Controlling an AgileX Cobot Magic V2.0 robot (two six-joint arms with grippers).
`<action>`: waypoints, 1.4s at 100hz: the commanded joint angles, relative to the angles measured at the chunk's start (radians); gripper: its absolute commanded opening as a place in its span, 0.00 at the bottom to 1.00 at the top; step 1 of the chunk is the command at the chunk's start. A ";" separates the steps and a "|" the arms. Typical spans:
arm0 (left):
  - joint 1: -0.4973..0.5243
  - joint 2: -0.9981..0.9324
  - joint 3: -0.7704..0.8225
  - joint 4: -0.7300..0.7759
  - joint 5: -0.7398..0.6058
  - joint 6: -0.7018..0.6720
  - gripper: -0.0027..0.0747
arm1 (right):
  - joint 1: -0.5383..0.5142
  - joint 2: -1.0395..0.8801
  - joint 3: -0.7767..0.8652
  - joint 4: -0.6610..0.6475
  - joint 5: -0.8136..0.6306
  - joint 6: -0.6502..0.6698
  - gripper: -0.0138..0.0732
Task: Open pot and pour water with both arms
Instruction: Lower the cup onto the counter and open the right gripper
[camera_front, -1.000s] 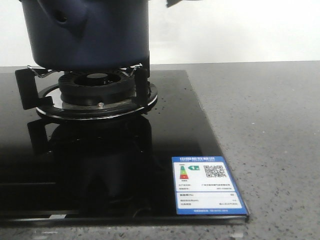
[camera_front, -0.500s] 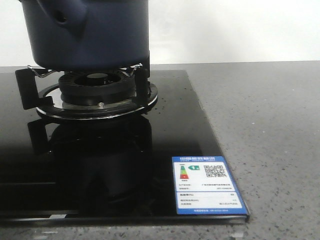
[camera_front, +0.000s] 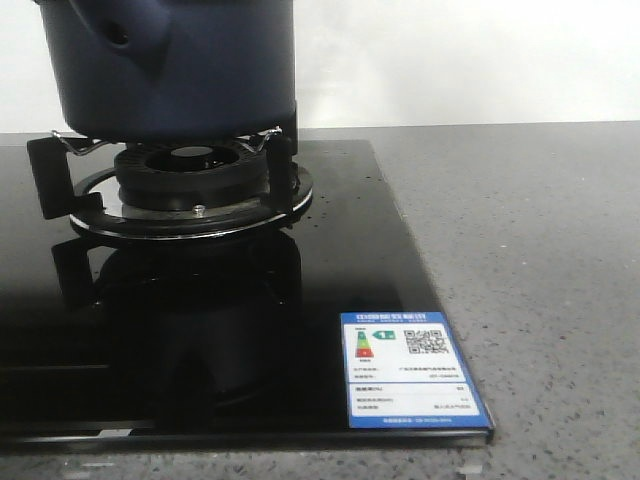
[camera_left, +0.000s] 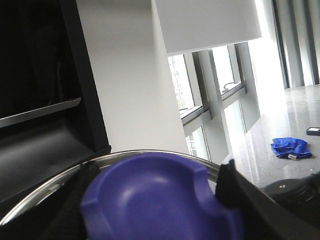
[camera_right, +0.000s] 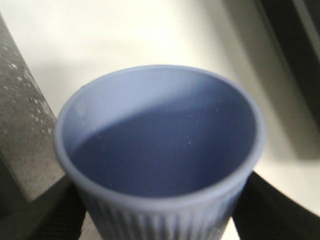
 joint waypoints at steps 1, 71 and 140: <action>0.002 -0.022 -0.036 -0.091 -0.013 -0.010 0.40 | -0.025 -0.095 -0.030 0.044 0.063 0.100 0.47; 0.000 0.028 0.031 -0.048 -0.022 -0.010 0.40 | -0.510 -0.425 0.750 0.167 -0.603 0.601 0.47; 0.000 0.036 0.066 -0.027 -0.004 -0.010 0.40 | -0.510 -0.473 0.744 0.188 -0.602 0.601 0.90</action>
